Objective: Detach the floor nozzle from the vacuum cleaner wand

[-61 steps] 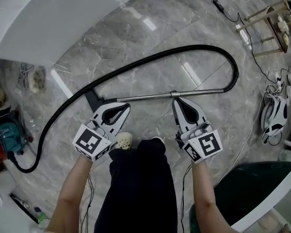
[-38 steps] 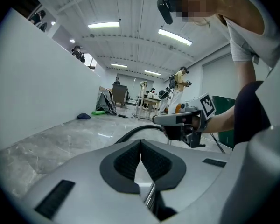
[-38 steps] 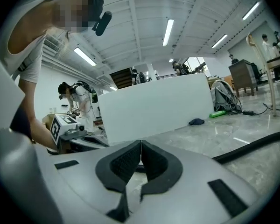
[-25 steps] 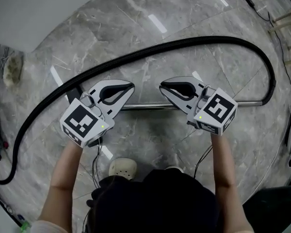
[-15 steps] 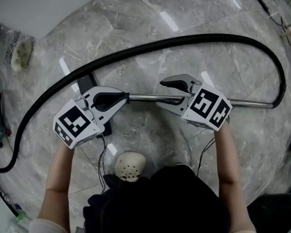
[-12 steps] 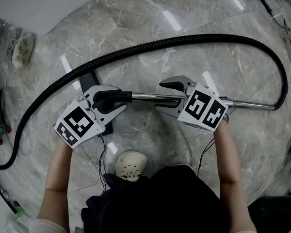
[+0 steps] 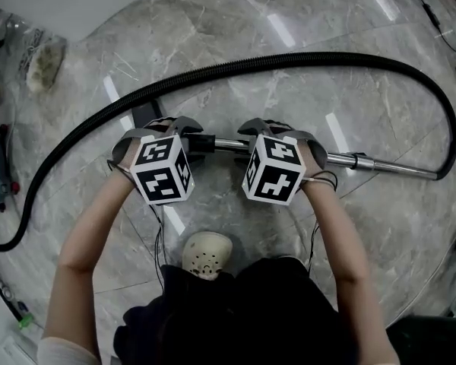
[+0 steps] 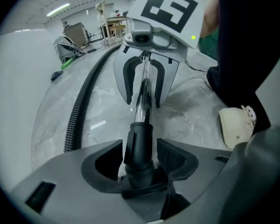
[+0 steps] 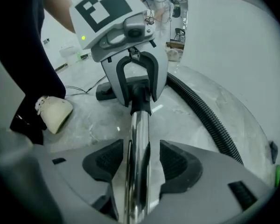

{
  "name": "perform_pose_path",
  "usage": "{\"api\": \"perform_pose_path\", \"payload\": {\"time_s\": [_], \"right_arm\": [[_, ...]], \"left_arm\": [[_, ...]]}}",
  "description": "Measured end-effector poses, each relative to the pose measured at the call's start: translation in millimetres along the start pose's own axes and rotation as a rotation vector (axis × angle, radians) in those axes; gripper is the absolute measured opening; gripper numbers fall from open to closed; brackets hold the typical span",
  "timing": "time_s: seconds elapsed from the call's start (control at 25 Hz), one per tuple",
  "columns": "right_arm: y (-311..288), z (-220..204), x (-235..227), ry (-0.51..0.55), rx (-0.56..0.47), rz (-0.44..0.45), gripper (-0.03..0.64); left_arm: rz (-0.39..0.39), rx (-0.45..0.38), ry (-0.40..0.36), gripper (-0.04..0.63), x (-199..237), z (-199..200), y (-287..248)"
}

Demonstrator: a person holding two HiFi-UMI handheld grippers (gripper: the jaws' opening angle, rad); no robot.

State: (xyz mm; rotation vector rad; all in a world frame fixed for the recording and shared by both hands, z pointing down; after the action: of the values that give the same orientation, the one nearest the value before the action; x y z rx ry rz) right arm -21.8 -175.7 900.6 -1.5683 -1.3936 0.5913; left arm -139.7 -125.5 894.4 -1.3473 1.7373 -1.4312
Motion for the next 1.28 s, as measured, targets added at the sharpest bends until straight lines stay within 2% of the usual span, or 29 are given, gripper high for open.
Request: {"api": "perform_pose_path", "payload": {"time_s": [0.08, 0.12, 0.16, 0.24, 0.32, 0.4, 0.6, 0.84, 1.16, 1.24, 1.28], "right_arm": [[-6.0, 0.4, 3.6, 0.048, 0.031, -0.019, 0.248], [-7.1, 0.5, 5.1, 0.064, 0.034, -0.024, 0.205], [-7.2, 0.3, 6.4, 0.069, 0.03, -0.026, 0.169], [-5.9, -1.1, 7.5, 0.057, 0.016, -0.034, 0.163], [-4.6, -2.4, 8.4, 0.047, 0.004, -0.048, 0.161], [-3.6, -2.9, 9.7, 0.047, -0.005, -0.057, 0.16], [1.8, -3.4, 11.5, 0.041, -0.013, -0.026, 0.16], [7.7, -20.0, 15.3, 0.038, 0.011, -0.008, 0.16], [3.4, -24.3, 27.0, 0.062, 0.025, -0.006, 0.161], [5.1, -25.7, 28.0, 0.03, 0.005, -0.014, 0.162], [7.9, -25.5, 26.5, -0.006, -0.017, -0.015, 0.189]], "left_arm": [[-0.001, 0.065, -0.02, 0.232, 2.3, 2.1, -10.2], [0.003, 0.093, -0.03, 0.23, 2.3, 2.4, -14.8], [0.017, 0.115, -0.044, 0.23, 1.6, 2.5, -18.5], [0.068, 0.134, -0.076, 0.201, 0.3, 1.7, -23.0], [0.083, 0.125, -0.078, 0.183, 0.5, 0.6, -24.0], [0.065, 0.108, -0.068, 0.179, 0.8, 0.2, -22.9], [0.049, 0.107, -0.087, 0.178, -3.4, -2.9, -17.9], [0.041, 0.135, -0.034, 0.176, -7.5, -42.5, -0.6], [0.07, 0.114, -0.021, 0.178, -8.2, -42.1, -9.9], [0.08, 0.086, -0.026, 0.179, -8.1, -40.7, -11.1], [0.08, 0.062, -0.023, 0.182, -9.0, -39.3, -11.0]]}}
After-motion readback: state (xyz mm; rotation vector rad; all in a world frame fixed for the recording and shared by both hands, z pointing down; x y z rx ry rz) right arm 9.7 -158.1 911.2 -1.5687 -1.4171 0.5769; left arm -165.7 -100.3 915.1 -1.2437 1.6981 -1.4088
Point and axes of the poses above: the fingertips, and each gripper's own axes: y backward along the fingers, x to its left, z out of its top, the point moved 9 cm from there along y, backward along the fingers, and after that the axes turned 14 degrees about -z, right-handed, at the moved point
